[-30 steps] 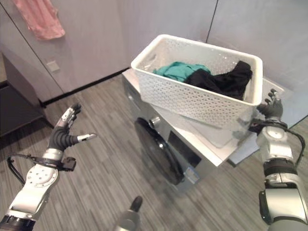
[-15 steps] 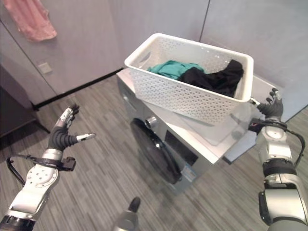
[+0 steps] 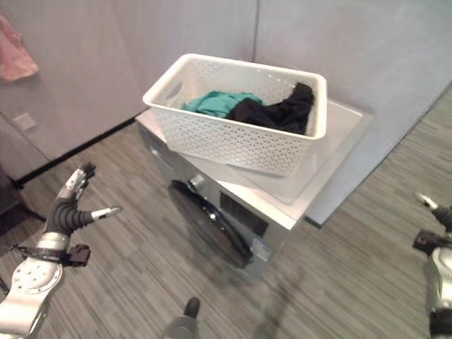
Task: Grab the laundry basket,head to the washer,open it,put in the laundry and shut it.
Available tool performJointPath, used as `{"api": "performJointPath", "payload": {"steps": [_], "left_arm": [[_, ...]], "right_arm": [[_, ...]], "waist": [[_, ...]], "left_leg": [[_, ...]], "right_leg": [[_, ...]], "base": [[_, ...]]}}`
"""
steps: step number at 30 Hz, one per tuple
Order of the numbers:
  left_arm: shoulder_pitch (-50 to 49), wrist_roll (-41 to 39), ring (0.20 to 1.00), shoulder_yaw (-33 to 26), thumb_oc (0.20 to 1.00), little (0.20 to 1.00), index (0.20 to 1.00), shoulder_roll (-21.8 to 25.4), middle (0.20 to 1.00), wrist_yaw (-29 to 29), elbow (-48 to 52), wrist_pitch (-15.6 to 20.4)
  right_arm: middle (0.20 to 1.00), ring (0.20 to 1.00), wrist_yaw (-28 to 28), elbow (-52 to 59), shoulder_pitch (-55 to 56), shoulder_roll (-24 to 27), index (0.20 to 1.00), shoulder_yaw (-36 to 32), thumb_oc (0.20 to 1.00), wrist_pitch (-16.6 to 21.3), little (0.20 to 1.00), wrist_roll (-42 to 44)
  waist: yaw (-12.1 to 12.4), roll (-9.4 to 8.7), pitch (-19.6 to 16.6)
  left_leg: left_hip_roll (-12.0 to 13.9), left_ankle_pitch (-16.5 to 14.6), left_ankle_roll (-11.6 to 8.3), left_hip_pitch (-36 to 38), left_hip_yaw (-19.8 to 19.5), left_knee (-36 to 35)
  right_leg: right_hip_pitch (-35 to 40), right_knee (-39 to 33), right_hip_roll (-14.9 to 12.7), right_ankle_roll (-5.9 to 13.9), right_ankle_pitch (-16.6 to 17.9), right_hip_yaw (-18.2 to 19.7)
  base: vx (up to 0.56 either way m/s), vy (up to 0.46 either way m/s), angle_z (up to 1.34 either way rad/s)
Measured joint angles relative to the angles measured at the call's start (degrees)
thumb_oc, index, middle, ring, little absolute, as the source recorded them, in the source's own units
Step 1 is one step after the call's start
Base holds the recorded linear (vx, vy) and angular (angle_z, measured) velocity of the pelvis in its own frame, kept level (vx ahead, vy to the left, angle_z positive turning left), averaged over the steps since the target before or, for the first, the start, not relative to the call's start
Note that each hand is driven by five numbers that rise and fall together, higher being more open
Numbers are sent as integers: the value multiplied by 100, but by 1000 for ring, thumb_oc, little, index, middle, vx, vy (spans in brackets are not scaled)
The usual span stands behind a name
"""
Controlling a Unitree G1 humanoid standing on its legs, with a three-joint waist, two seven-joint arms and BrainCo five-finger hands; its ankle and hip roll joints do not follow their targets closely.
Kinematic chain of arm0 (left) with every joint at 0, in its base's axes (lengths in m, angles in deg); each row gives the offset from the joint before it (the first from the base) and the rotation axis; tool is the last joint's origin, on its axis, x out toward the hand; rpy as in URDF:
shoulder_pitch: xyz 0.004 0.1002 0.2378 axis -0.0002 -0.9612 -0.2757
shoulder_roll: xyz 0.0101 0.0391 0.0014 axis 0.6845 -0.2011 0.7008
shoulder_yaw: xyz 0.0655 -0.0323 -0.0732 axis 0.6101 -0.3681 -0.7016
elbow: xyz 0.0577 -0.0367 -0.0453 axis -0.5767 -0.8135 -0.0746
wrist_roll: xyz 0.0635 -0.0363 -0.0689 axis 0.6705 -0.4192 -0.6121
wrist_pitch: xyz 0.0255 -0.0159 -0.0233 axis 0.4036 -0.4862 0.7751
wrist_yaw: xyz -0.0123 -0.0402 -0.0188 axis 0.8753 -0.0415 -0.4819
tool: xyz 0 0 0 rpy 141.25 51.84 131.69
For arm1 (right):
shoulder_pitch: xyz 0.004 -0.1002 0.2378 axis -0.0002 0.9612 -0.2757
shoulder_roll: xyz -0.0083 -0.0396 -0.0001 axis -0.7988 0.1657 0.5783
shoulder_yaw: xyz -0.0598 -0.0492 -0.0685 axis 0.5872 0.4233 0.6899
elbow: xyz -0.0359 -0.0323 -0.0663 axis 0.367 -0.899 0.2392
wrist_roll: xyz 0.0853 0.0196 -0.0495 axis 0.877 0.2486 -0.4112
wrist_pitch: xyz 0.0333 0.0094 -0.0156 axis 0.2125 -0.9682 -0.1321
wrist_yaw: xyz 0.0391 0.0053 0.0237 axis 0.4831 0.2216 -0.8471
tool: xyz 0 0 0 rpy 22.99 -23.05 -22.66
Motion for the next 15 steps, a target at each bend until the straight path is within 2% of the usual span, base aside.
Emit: {"api": "performJointPath", "payload": {"steps": [3,6,7,8,10,15], "left_arm": [[-257,-162,1000,223,1000,1000,1000,-292,1000,-119,-276,54],[-258,-161,1000,616,1000,1000,1000,-395,1000,-203,-729,2],[-230,-153,1000,786,1000,1000,1000,-478,1000,-201,-984,45],[-144,-151,1000,876,1000,1000,1000,-557,1000,-202,-1258,88],[-51,-146,1000,1272,1000,1000,1000,-641,1000,-226,-2138,26],[97,-99,1000,1461,1000,1000,1000,-1072,1000,-200,-4301,64]], "right_arm": [[1000,1000,-34,534,954,-994,1000,145,1000,33,1000,-275],[1000,1000,-260,262,1127,-1546,1000,677,1000,-89,1000,-259],[1000,1000,-322,-2,1173,-1823,1000,878,1000,30,1000,-210],[1000,1000,-385,-315,1090,-1970,1000,984,1000,147,1000,-185],[1000,1000,-631,-1369,815,-2237,1000,1589,1000,35,1000,-84],[1000,1000,-762,-2660,639,-2387,1000,2120,1000,78,1000,-161]], "waist": [[-131,-46,-22],[-220,-1,-5],[-243,5,-10],[-231,-10,-30],[-240,-45,-52],[-249,-115,-86]], "left_leg": [[71,-25,16,-8,6,4],[67,-21,13,-26,9,8],[50,-10,0,-36,2,7],[50,-5,-11,-30,-2,4],[47,-16,-2,-43,-10,0],[42,6,-36,-32,-5,-4]], "right_leg": [[-27,2,46,-53,-48,19],[-46,2,40,-58,-28,26],[-61,2,36,-34,-14,24],[-39,2,31,-26,-13,21],[-55,1,31,-34,-47,10],[-34,1,25,-13,-24,9]], "base": [[-49,-23,-4],[-70,-18,-1],[-68,-12,2],[-48,-11,5],[-43,-2,2],[-7,4,1]]}}
